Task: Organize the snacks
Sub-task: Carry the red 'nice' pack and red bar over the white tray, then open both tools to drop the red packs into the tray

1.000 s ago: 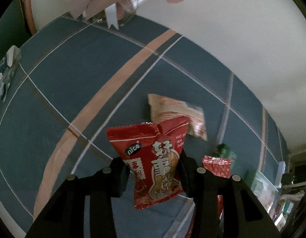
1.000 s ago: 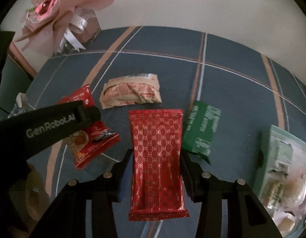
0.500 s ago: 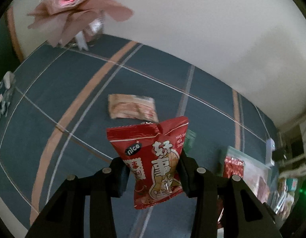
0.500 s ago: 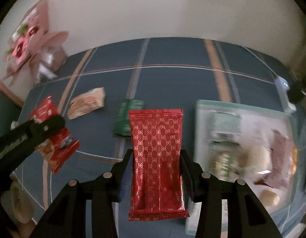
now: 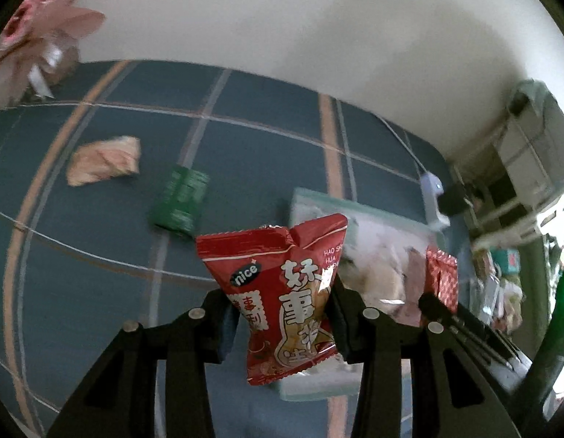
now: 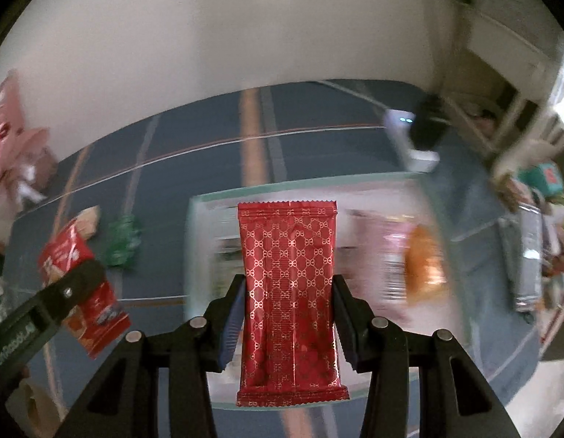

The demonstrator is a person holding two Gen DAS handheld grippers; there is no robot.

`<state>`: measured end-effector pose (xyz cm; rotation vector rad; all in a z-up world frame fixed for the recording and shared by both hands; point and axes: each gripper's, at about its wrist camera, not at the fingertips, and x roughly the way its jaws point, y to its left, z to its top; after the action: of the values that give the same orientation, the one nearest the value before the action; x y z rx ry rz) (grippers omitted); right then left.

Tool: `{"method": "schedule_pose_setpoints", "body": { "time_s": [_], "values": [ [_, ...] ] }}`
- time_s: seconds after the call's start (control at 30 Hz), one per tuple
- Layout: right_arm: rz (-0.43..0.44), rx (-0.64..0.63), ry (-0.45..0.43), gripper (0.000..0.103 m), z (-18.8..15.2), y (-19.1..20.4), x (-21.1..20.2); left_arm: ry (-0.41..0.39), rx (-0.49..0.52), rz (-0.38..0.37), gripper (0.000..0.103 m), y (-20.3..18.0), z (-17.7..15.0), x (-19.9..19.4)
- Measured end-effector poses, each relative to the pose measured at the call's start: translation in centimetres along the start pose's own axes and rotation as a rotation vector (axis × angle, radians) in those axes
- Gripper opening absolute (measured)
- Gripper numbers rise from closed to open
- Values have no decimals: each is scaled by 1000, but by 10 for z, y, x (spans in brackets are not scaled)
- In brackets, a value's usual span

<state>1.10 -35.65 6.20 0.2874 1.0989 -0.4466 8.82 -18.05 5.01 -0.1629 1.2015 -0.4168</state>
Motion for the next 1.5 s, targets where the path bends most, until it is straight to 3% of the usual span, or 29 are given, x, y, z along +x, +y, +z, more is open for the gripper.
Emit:
{"method": "schedule_pose_setpoints", "body": {
  "time_s": [0.3, 0.5, 0.87, 1.5],
  "values": [
    [-60, 160, 15, 48, -2, -91, 8, 60, 76, -25, 44, -47, -19, 20],
    [-77, 214, 39, 48, -6, -122, 21, 97, 140, 0, 44, -70, -30, 35],
    [-68, 230, 135, 48, -19, -127, 52, 167, 165, 60, 44, -71, -44, 63],
    [-70, 233, 192, 49, -23, -130, 68, 209, 157, 78, 45, -70, -49, 96]
  ]
}}
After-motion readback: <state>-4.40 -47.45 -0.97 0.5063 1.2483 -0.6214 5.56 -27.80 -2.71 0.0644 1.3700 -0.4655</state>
